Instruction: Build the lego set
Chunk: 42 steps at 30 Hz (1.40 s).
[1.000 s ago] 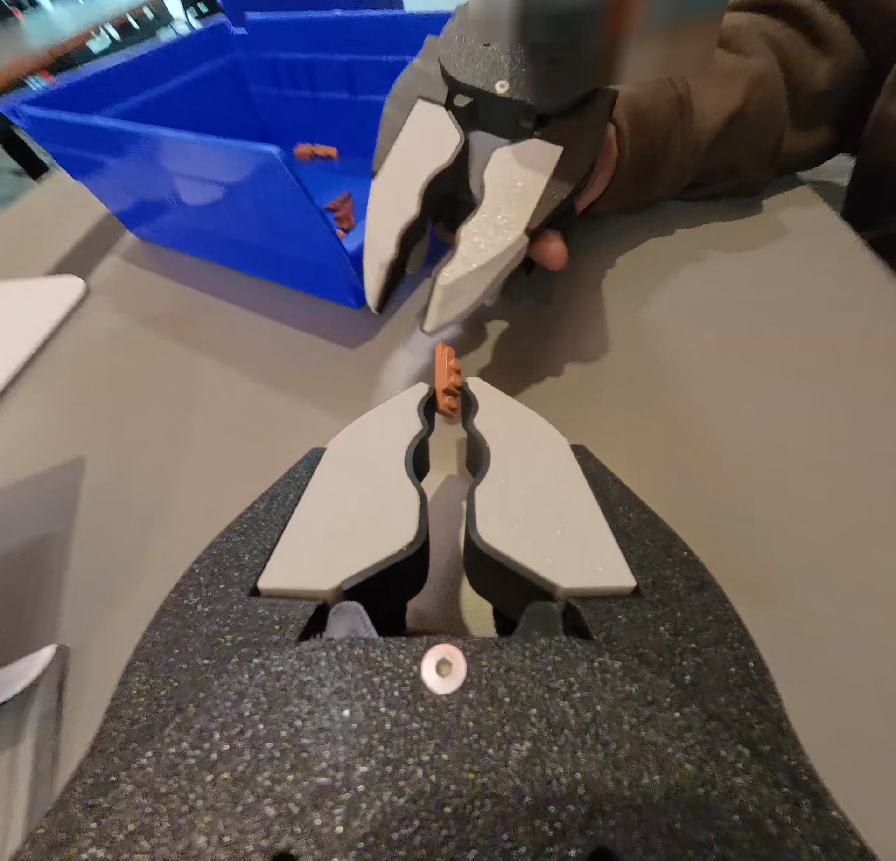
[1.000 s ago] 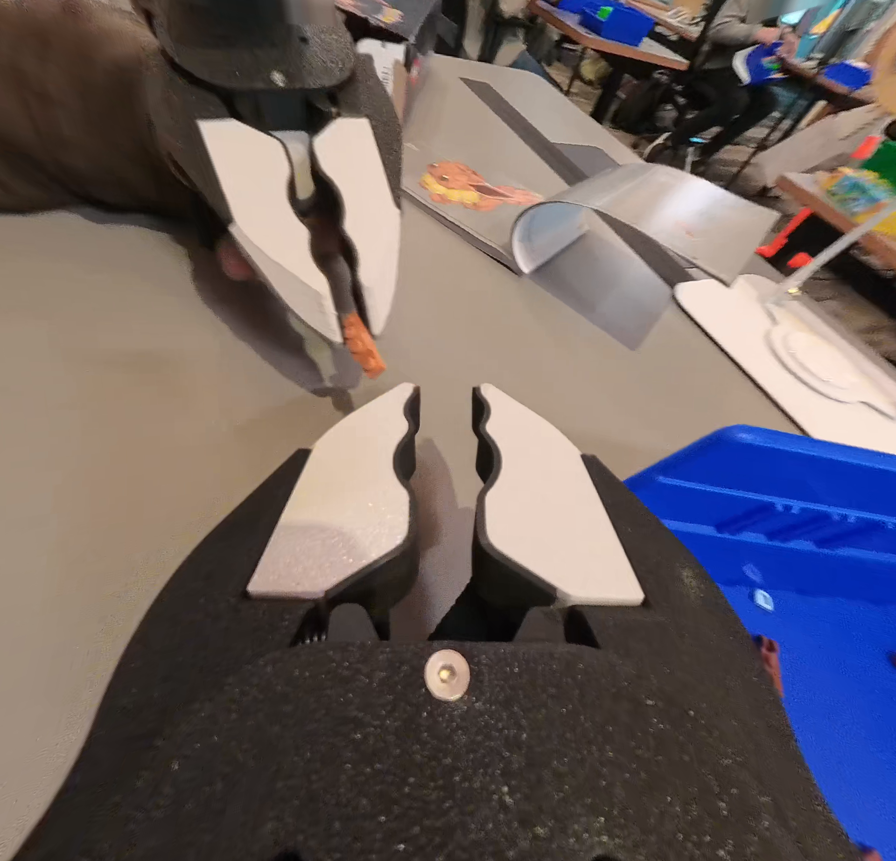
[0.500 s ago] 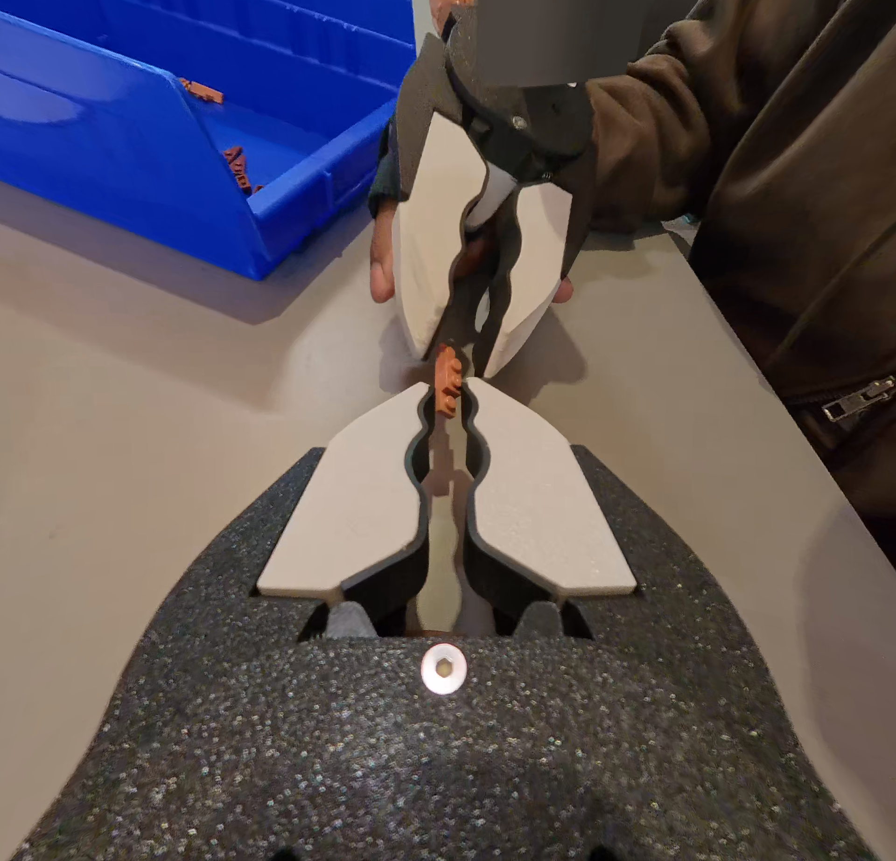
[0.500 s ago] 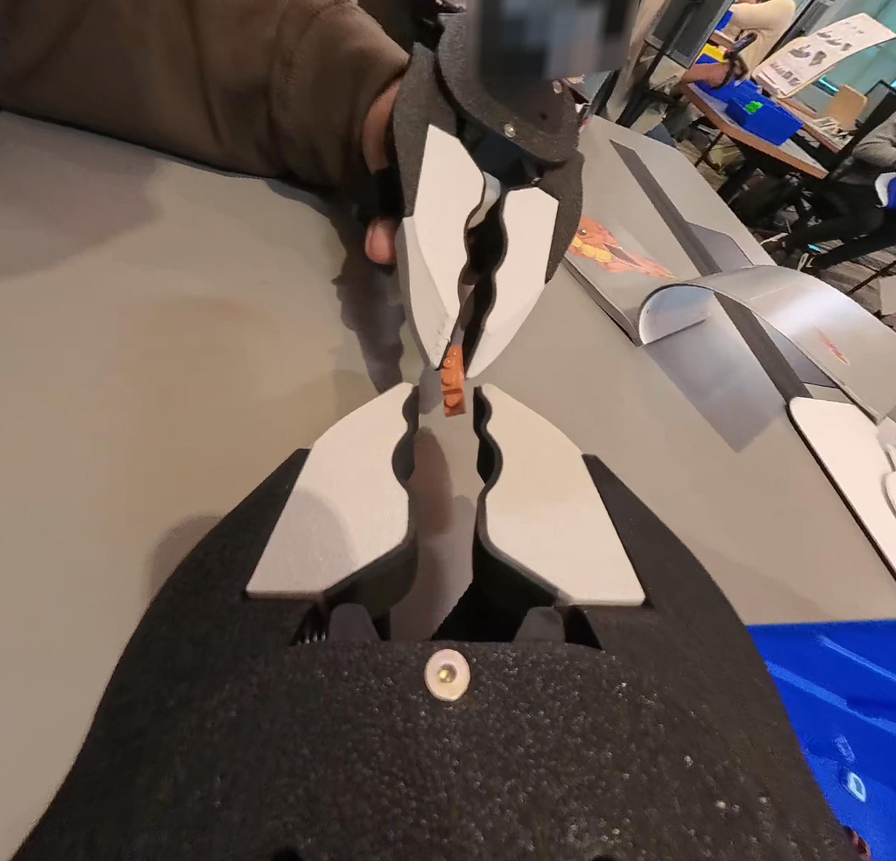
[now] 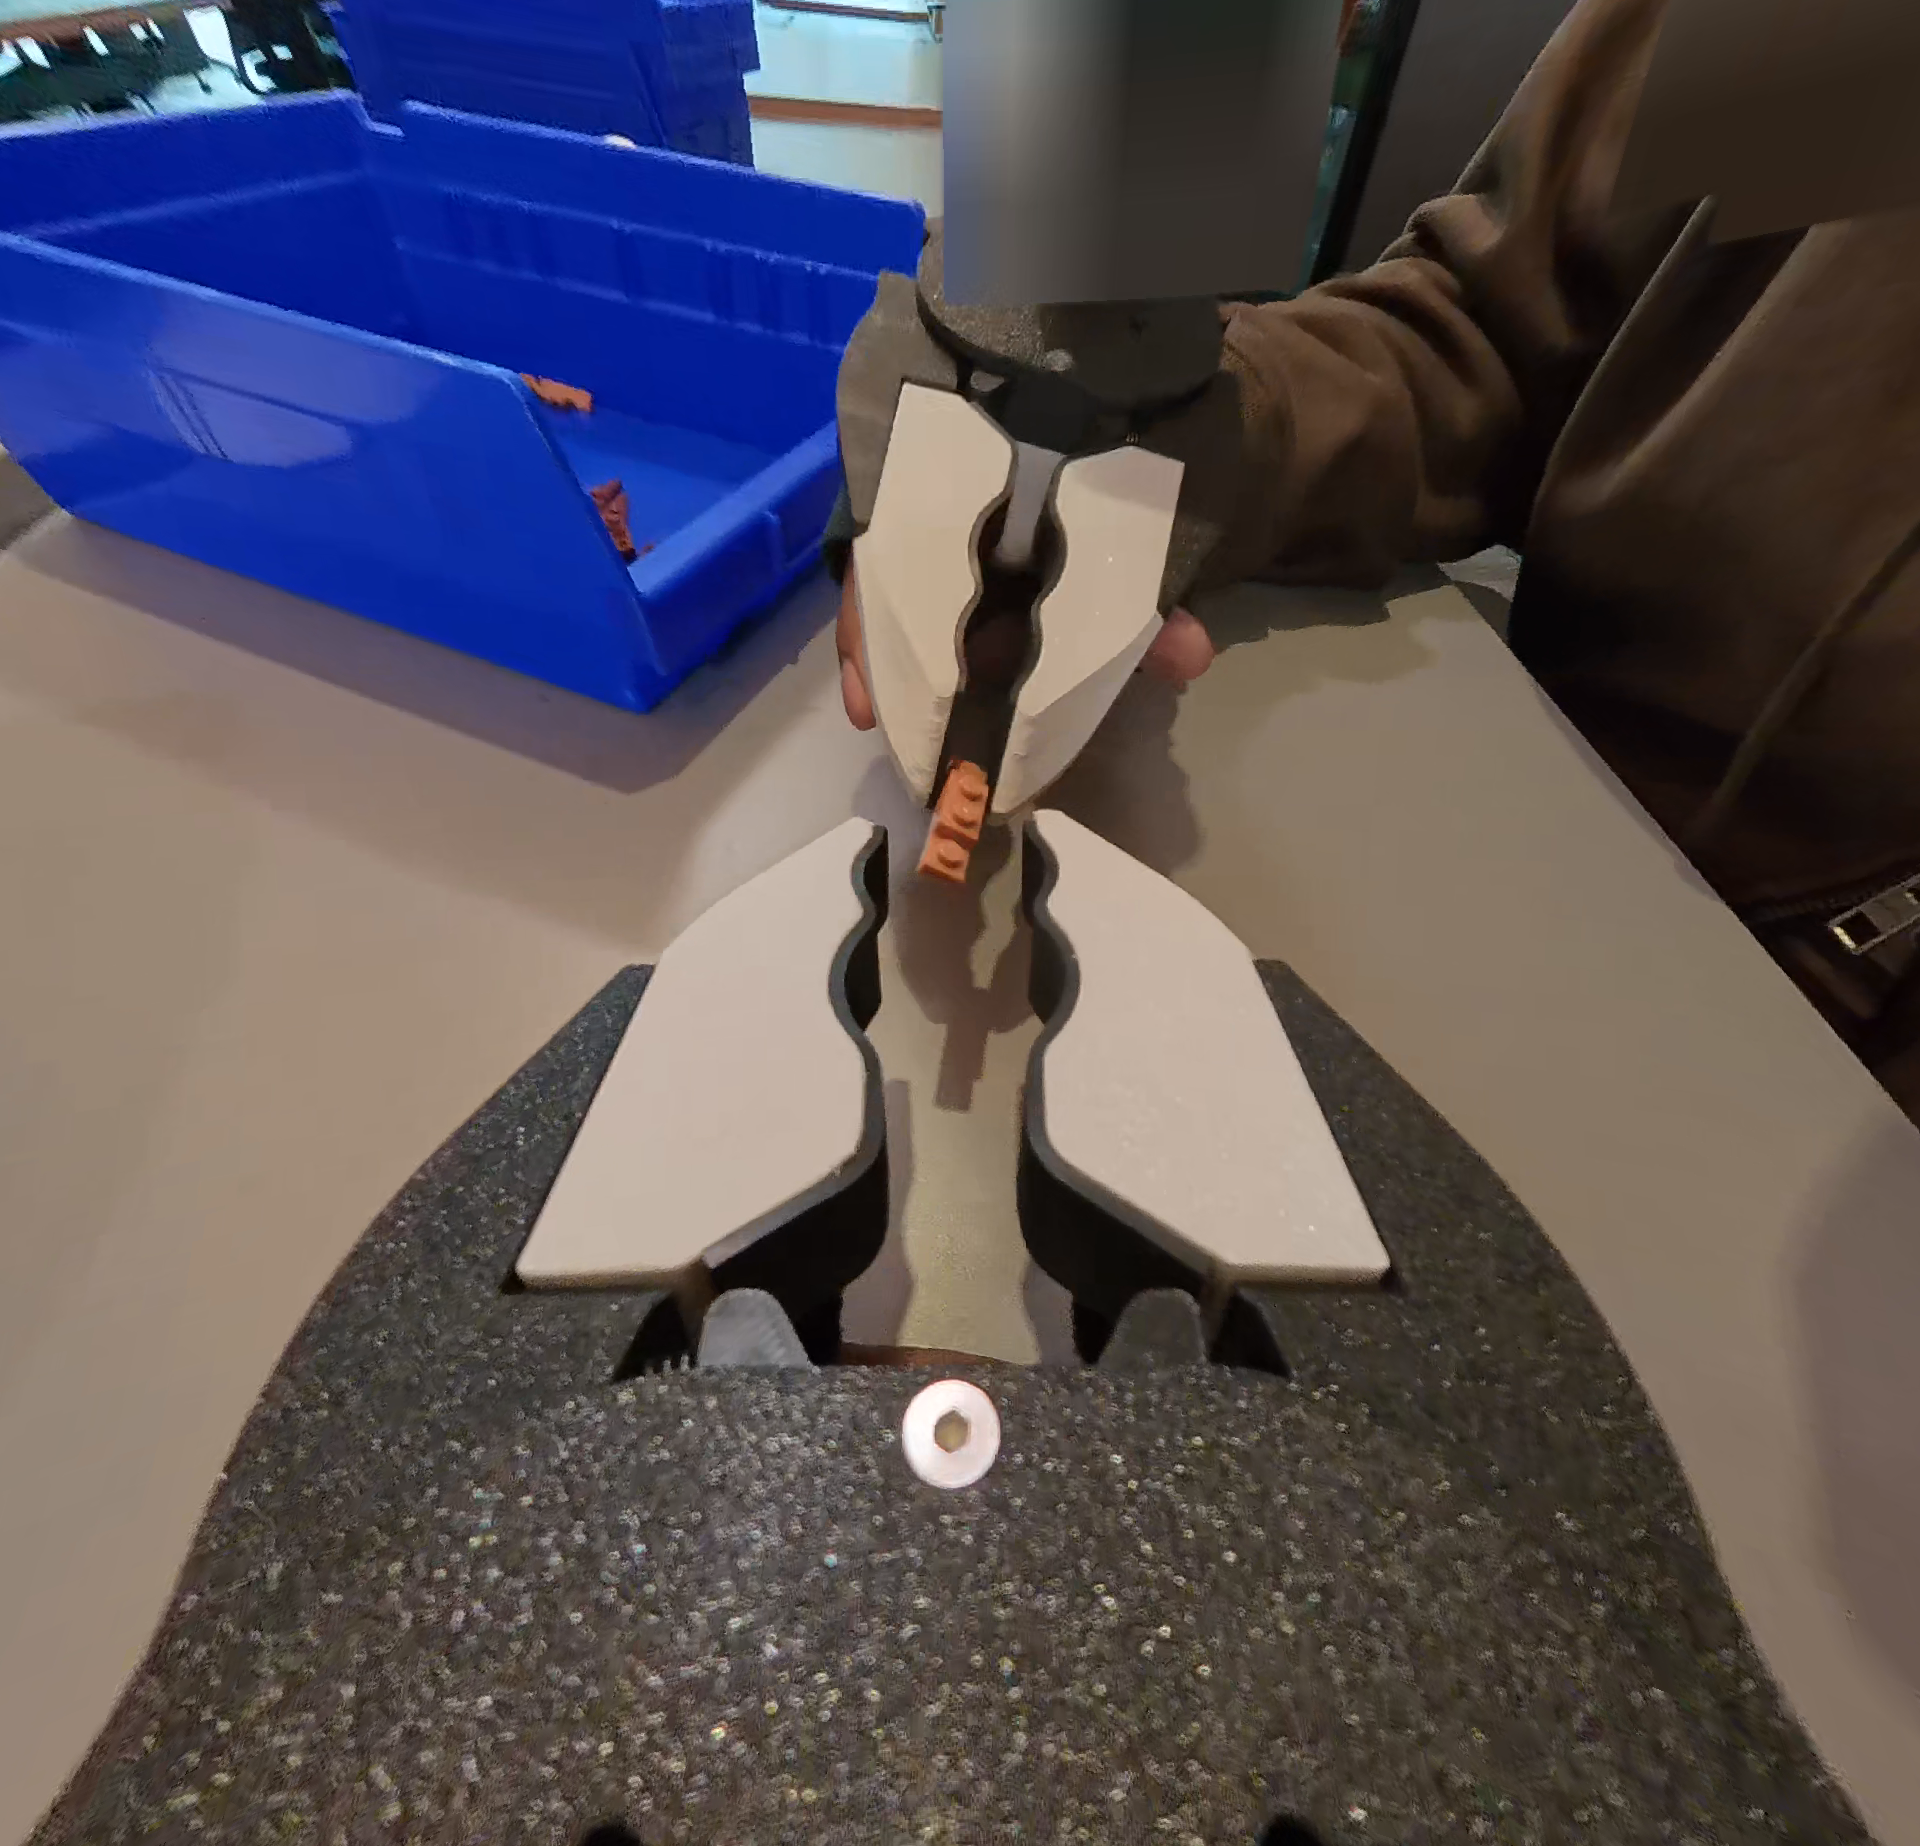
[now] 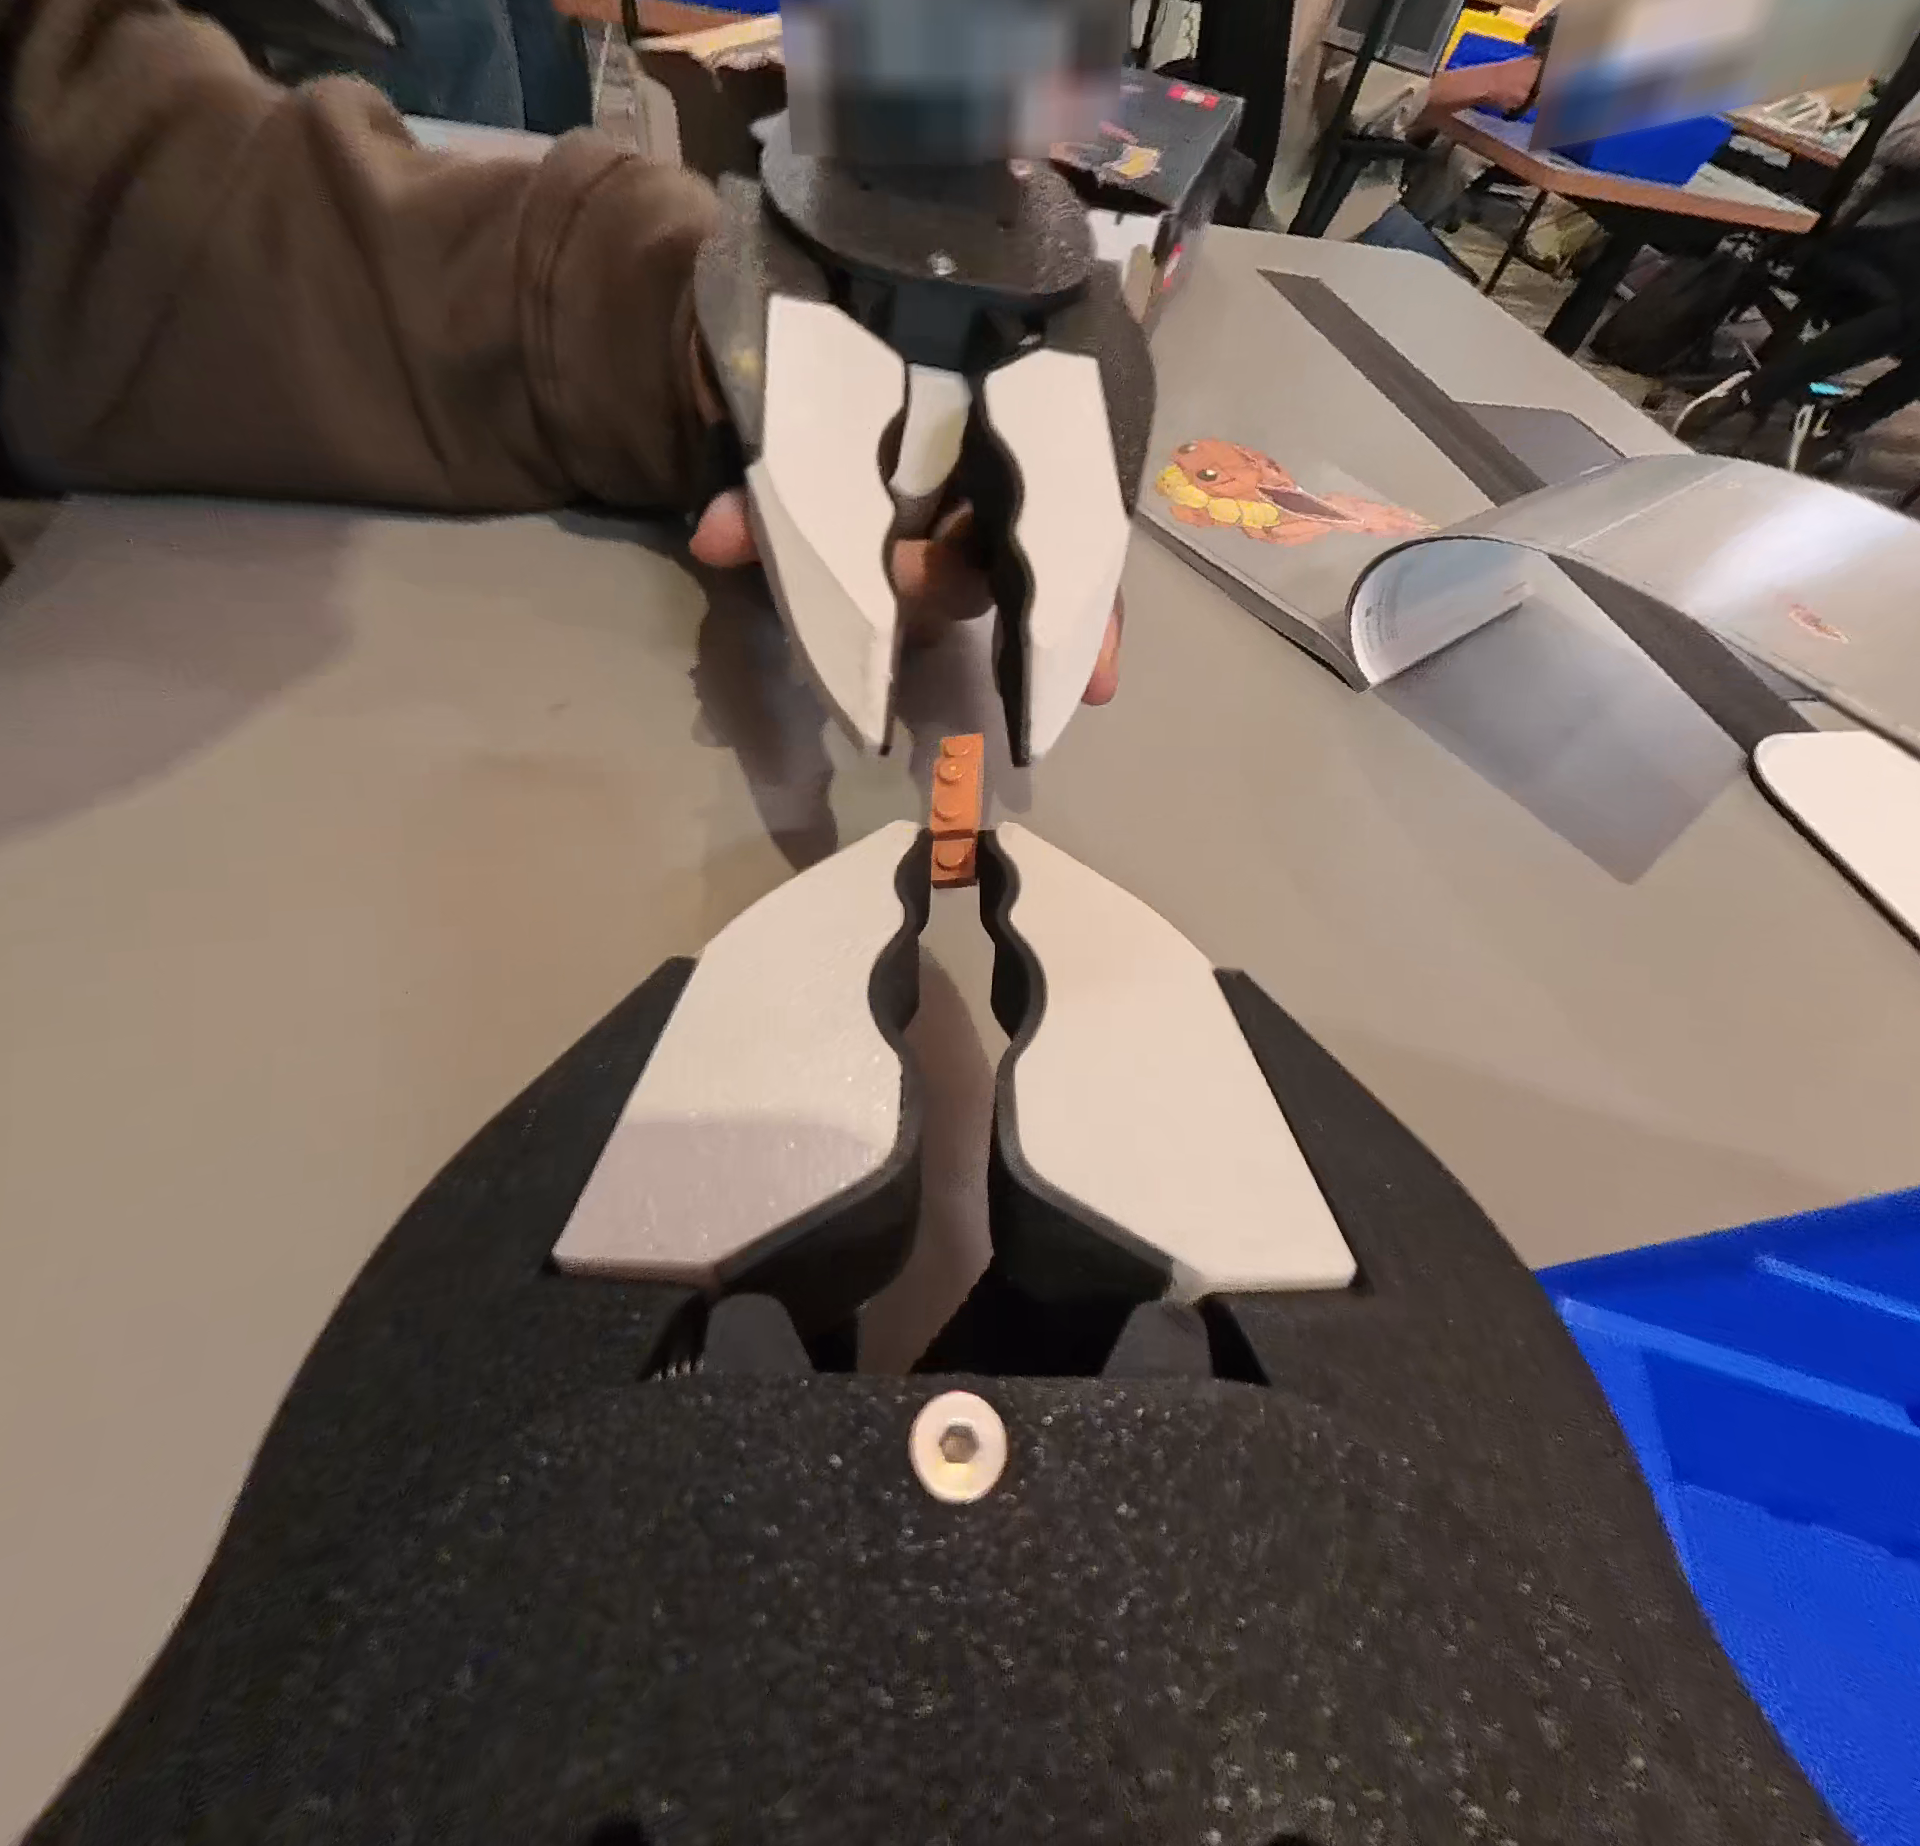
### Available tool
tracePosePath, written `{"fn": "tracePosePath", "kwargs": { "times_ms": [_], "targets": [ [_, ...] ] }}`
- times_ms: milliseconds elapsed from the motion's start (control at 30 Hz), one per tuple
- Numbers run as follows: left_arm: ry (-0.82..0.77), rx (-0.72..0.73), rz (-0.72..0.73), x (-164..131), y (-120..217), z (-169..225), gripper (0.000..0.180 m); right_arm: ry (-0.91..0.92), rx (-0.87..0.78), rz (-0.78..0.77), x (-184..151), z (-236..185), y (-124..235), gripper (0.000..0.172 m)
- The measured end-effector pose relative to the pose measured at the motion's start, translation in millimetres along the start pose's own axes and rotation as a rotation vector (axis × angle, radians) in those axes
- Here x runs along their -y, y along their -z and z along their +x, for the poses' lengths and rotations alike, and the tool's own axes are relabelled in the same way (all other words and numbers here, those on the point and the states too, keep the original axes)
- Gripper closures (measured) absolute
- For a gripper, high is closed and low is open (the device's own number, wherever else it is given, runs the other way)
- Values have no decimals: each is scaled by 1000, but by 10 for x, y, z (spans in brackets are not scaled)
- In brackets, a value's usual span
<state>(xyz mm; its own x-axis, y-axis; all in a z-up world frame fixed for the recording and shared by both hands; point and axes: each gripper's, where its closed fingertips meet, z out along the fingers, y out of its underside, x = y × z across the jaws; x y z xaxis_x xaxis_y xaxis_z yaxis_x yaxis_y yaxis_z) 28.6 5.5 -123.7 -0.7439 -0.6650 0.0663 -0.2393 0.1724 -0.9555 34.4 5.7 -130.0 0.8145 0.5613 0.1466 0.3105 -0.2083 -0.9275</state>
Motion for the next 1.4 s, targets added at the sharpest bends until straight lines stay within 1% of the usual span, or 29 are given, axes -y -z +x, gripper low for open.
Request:
{"fn": "tracePosePath", "kwargs": {
  "times_ms": [167,267,500,567,633,733,867,967,1033,1200,1300,1400],
  "targets": [
    [-97,39,-10,-5,-36,2,159,-78,20,37,51,12,18,164],
    [-151,60,-18,-13,-61,4,166,-85,39,27,48,-30,-1,164],
    [-224,27,-26,-40,-50,71,172,-111,45,24,63,-95,-24,163],
    [-216,27,-34,-49,-52,61,172,-100,18,17,54,-80,-27,161],
    [-201,34,-27,-37,-40,39,172,-83,-5,8,40,-69,-24,151],
    [-161,61,-1,-5,9,-37,172,-40,-57,-26,-17,-31,-3,143],
    [-124,119,12,9,65,-160,173,39,-173,-125,-135,89,83,141],
    [-127,128,2,-4,62,-171,172,96,-250,-178,-158,159,186,141],
    [-136,129,-12,-22,48,-165,173,108,-248,-186,-166,108,221,142],
    [-131,140,-24,-36,37,-183,172,75,-152,-196,-280,-181,143,145],
    [-120,155,-27,-39,37,-212,172,116,-166,-227,-315,-199,122,145],
    [-110,183,-40,-54,33,-257,172,69,-188,-225,-320,-142,150,146]
  ]
}}
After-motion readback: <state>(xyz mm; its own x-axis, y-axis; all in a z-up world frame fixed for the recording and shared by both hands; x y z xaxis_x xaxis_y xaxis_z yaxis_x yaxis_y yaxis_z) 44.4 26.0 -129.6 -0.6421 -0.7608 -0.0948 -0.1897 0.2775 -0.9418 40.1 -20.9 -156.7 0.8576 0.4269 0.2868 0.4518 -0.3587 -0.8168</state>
